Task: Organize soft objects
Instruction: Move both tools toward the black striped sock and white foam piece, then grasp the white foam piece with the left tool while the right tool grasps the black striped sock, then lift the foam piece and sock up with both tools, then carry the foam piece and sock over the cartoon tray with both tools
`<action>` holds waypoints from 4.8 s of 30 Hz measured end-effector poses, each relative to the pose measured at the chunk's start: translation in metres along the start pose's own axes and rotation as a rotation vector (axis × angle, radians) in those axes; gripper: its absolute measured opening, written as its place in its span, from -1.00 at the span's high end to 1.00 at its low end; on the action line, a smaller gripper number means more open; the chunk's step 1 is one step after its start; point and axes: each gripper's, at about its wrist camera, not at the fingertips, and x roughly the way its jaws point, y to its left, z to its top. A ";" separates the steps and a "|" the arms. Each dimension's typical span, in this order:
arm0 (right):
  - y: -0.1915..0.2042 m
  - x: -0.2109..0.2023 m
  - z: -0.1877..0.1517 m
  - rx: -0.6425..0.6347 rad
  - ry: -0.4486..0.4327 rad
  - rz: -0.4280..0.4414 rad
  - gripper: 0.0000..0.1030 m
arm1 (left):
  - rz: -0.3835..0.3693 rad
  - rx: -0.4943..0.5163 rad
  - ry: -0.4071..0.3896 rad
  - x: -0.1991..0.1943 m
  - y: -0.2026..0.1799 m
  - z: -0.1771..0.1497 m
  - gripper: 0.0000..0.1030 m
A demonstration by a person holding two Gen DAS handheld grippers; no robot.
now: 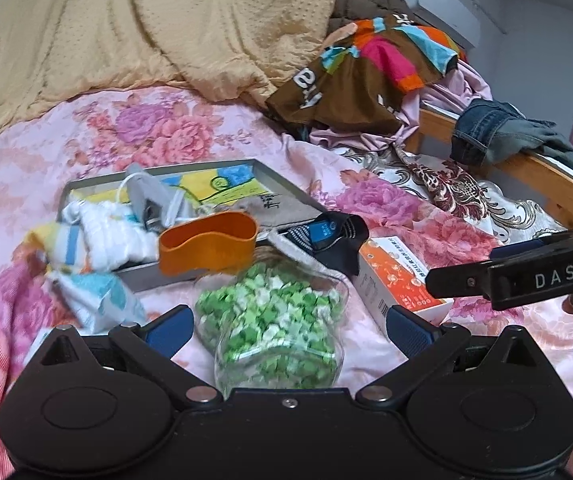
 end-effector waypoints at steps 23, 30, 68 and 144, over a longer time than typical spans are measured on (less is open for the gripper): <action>-0.052 0.098 0.067 0.018 -0.081 0.070 -0.98 | -0.214 -0.179 0.022 0.095 0.031 0.028 -0.93; -0.046 0.123 0.073 -0.024 -0.065 0.093 -0.90 | -0.257 -0.212 0.022 0.107 0.034 0.033 -0.79; -0.040 0.166 0.071 0.006 0.088 0.143 0.54 | -0.231 -0.220 0.046 0.133 0.025 0.031 0.33; 0.050 0.207 0.146 -0.079 -0.168 0.161 1.00 | 0.001 -0.395 -0.100 0.159 0.158 0.097 0.79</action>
